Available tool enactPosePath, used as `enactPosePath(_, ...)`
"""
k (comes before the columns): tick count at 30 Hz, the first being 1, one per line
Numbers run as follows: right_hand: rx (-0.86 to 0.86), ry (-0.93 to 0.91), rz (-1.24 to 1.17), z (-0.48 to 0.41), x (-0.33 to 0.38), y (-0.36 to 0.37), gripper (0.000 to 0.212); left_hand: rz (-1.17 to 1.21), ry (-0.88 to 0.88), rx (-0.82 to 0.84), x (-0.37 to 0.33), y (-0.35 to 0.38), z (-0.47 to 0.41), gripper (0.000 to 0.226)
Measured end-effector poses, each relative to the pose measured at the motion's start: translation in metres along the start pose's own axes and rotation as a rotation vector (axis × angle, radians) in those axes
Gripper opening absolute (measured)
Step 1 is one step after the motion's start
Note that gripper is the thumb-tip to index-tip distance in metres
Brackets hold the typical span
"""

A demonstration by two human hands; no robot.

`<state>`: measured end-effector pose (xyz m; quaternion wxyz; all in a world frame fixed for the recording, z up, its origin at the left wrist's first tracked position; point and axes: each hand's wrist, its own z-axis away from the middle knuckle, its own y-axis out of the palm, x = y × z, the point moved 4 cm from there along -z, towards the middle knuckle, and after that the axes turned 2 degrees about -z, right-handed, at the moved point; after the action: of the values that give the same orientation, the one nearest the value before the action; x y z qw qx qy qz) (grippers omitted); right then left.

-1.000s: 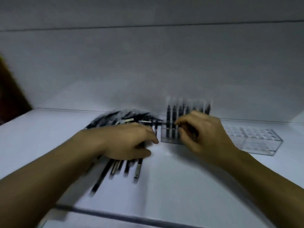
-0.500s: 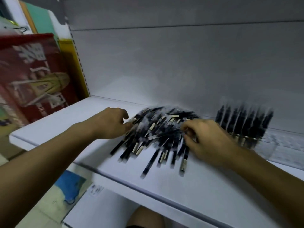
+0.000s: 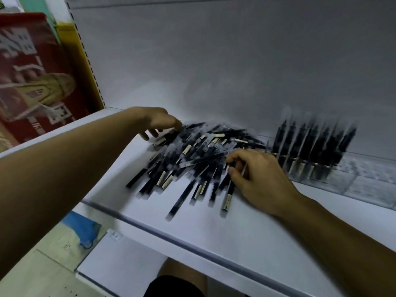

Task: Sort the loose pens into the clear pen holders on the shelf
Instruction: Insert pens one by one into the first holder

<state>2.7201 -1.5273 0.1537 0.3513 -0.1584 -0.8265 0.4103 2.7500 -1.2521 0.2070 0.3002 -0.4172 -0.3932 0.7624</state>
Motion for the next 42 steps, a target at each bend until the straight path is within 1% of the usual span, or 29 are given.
enactPosePath(5,0.023,0.017,-0.054,0.001,-0.001,0.000,0.008,-0.091,-0.124,0.140,-0.016,0.004,-0.029,0.068)
enactPosePath(10,0.033,0.007,-0.076,-0.001,-0.003,0.000,0.006,-0.123,-0.168,0.206,-0.024,0.003,-0.042,0.049)
enactPosePath(13,0.040,-0.011,-0.082,-0.001,-0.003,0.000,0.007,-0.127,-0.162,0.195,-0.017,0.003,-0.046,0.030)
enactPosePath(17,0.050,-0.037,-0.068,-0.001,-0.004,0.001,0.008,-0.096,-0.122,0.128,-0.012,0.007,-0.051,0.027)
enactPosePath(21,0.061,-0.033,-0.076,-0.001,-0.004,0.003,0.009,-0.005,-0.142,0.143,-0.006,0.012,-0.055,0.025)
enactPosePath(25,0.060,-0.032,-0.078,-0.001,-0.004,0.003,0.011,0.087,-0.113,0.132,-0.002,0.009,-0.056,0.013)
enactPosePath(27,0.058,-0.034,-0.076,-0.001,-0.004,0.003,0.012,0.166,-0.080,0.092,0.003,0.003,-0.057,0.011)
enactPosePath(29,0.061,-0.031,-0.074,-0.001,-0.004,0.002,0.013,0.267,-0.035,0.017,0.008,-0.004,-0.056,0.008)
enactPosePath(34,0.072,-0.012,-0.087,0.000,-0.004,0.001,0.013,0.398,0.110,-0.239,0.019,-0.017,-0.049,0.009)
enactPosePath(36,0.074,-0.006,-0.088,0.001,-0.003,0.001,0.014,0.484,0.170,-0.324,0.020,-0.024,-0.048,0.009)
enactPosePath(42,0.064,-0.010,-0.076,0.001,-0.002,0.000,0.015,0.654,0.334,-0.477,0.018,-0.058,-0.022,0.015)
